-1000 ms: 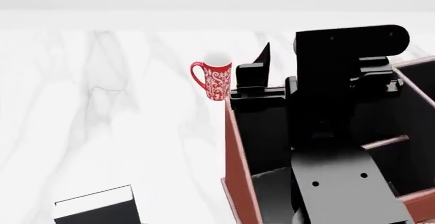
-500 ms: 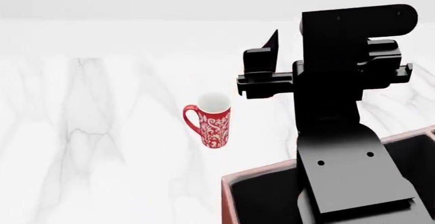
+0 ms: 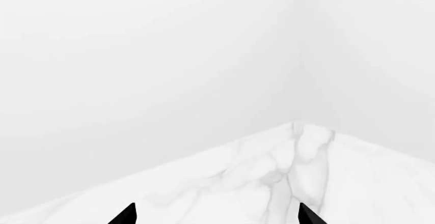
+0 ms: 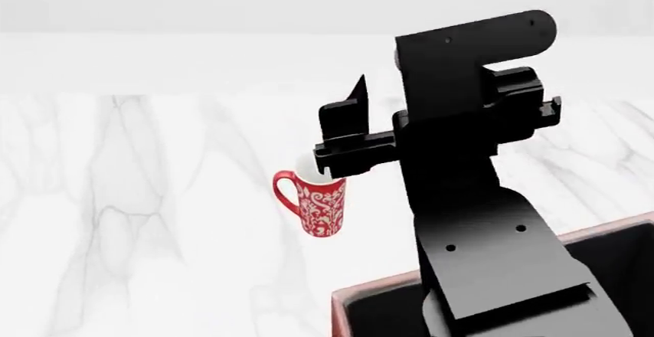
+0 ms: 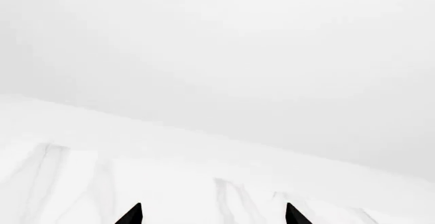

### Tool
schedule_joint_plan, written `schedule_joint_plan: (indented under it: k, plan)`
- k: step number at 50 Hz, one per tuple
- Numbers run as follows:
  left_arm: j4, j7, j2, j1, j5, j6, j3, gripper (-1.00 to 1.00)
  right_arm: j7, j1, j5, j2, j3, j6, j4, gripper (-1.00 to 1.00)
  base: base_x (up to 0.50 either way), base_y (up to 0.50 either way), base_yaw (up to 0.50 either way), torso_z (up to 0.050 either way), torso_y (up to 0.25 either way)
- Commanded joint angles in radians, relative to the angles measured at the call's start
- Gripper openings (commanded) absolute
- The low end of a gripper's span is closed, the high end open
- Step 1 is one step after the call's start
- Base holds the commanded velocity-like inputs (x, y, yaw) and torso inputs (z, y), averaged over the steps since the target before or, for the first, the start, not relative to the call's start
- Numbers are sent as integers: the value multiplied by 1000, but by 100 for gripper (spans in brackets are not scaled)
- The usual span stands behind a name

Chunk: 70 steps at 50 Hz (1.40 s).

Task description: Pick up the book and place it in the right compartment of the caddy.

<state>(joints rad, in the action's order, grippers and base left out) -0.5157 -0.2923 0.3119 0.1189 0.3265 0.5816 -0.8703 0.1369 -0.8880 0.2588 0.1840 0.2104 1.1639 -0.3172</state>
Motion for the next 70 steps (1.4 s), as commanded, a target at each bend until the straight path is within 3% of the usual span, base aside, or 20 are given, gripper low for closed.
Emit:
schedule_joint_plan:
  k: [1,3,4,12,30,47,70]
  plan:
    - [6,21,-21,2,-22,-7,-19,100,-209,-41,167,-36,19,143,-39,100,0,0,0,0,0]
    - [4,20,-21,3,-21,-6,-19,100,-267,-43,204,-33,23,108,-56,100,0,0,0,0,0]
    - [5,20,-21,4,-22,-7,-19,100,-323,-64,268,-26,45,193,-76,100,0,0,0,0,0]
    - [18,24,-24,7,-22,-19,-21,100,-490,-109,433,32,162,317,-204,100,0,0,0,0,0]
    - [17,22,-21,9,-19,-16,-21,100,-584,-58,623,120,366,364,-439,100,0,0,0,0,0]
    - [22,22,-22,13,-17,-21,-20,100,-578,-21,556,174,516,242,-399,100,0,0,0,0,0]
    - [36,23,-26,19,-21,-36,-14,100,-658,22,399,192,687,-14,-174,100,0,0,0,0,0]
